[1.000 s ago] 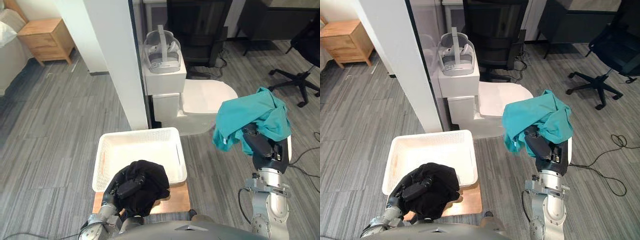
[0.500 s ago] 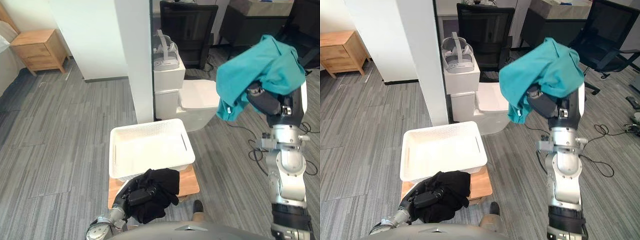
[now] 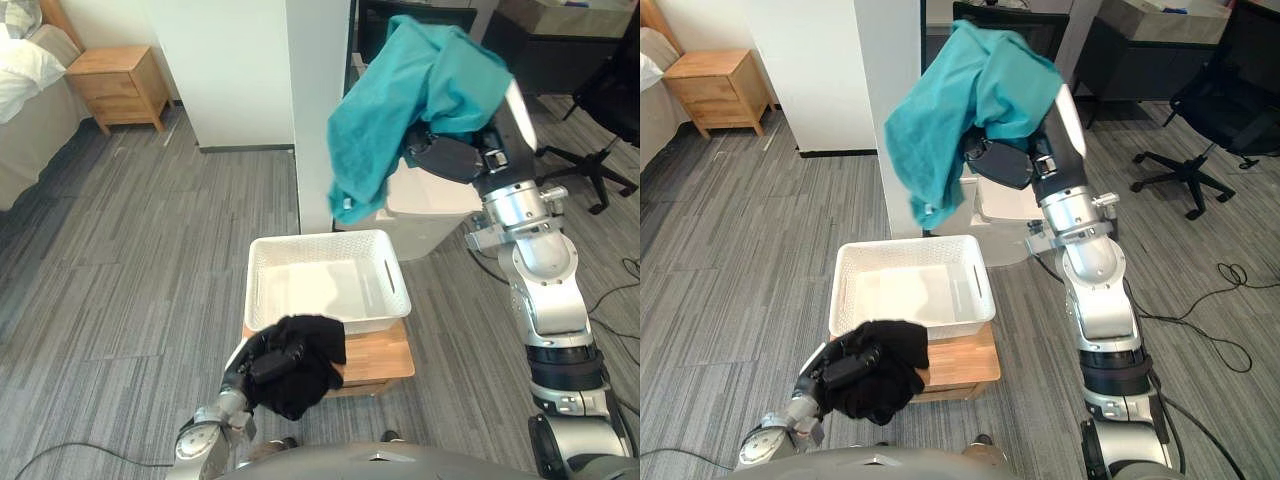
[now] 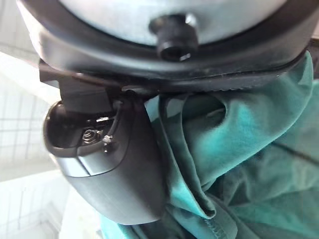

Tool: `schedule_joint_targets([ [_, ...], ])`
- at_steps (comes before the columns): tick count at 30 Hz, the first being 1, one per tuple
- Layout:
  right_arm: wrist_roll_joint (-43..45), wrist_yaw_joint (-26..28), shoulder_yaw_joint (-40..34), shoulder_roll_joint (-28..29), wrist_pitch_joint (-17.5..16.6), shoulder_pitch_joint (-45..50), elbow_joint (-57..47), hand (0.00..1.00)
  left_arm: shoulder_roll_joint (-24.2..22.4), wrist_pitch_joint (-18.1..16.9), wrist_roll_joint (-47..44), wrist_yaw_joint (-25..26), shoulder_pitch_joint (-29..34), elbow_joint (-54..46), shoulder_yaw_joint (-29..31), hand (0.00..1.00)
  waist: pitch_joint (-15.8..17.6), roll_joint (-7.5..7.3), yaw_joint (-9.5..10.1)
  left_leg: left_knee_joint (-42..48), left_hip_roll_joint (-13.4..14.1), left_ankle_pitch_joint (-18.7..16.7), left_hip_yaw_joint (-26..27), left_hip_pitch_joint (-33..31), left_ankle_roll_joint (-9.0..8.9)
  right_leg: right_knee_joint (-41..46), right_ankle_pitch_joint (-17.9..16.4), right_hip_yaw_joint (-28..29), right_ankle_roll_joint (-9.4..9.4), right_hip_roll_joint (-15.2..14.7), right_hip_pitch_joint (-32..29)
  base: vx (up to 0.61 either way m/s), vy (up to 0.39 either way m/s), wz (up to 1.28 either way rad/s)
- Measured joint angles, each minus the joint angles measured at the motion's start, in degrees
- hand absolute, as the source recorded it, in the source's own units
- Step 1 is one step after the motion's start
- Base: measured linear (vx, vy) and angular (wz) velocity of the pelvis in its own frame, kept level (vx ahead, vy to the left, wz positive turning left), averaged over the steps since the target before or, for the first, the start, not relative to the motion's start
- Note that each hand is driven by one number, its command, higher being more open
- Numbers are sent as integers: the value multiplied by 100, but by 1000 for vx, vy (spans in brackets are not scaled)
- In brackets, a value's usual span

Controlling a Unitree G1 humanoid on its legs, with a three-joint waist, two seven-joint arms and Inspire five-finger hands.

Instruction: Tidy up the quilt and then pick up the clothes from the bed and put them into the laundry hamper

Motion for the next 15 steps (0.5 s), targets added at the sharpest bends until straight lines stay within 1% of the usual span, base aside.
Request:
schedule_joint_targets([
  [1, 0, 32, 78, 11, 191, -70, 214, 0, -13, 2, -122, 0, 4, -192, 27, 0, 0, 0, 22, -83, -2, 47, -65, 55, -1, -8, 3, -84, 3, 1, 63, 21, -20, 25],
  [3, -10, 58, 225, 36, 361, -71, 482, 0, -14, 5, -155, 0, 4, -351, 107, 0, -7, -8, 55, -157, -8, 69, -116, 99, -1, -9, 13, -97, 11, 9, 115, 11, -3, 16],
  [5, -247, 63, 382, 147, 454, -71, 760, 0, -14, 24, -156, 2, 0, -454, 216, 0, -10, -17, 97, -182, -30, 83, -138, 86, 17, -48, 71, -109, 51, 3, 117, 2, 24, 6],
  [7, -445, 60, 468, 319, 527, -69, 1099, 0, -14, 42, -156, 9, -1, -488, 305, 0, -11, -15, 152, -203, -50, 105, -149, 70, 46, -150, 167, -143, 48, -3, 136, 9, 30, 10],
  [8, -535, 53, 491, 475, 591, -55, 1331, 0, -16, 131, -158, 18, 2, -502, 389, 0, -10, -13, 157, -223, -58, 123, -188, 60, 65, -190, 223, -216, 39, -5, 154, -1, 23, 19],
  [10, -674, 12, 510, 734, 601, 140, 1606, 0, -14, 272, -153, 51, 30, -525, 530, 0, -10, -15, 220, -260, -76, 144, -275, 56, 73, -183, 242, -287, 39, -19, 177, -1, 22, 22],
  [12, -753, -40, 545, 873, 594, 389, 1681, 0, -18, 357, -151, 49, 58, -569, 627, 0, -10, -15, 300, -265, -83, 144, -320, 52, 73, -182, 242, -350, 39, -26, 192, 9, 5, 14],
  [15, -939, -99, 621, 1037, 572, 697, 2007, 0, -25, 387, -145, -29, 196, -784, 773, 0, -8, -12, 314, -265, -87, 144, -425, 37, 73, -182, 241, -411, 39, -31, 233, 6, -10, 18],
])
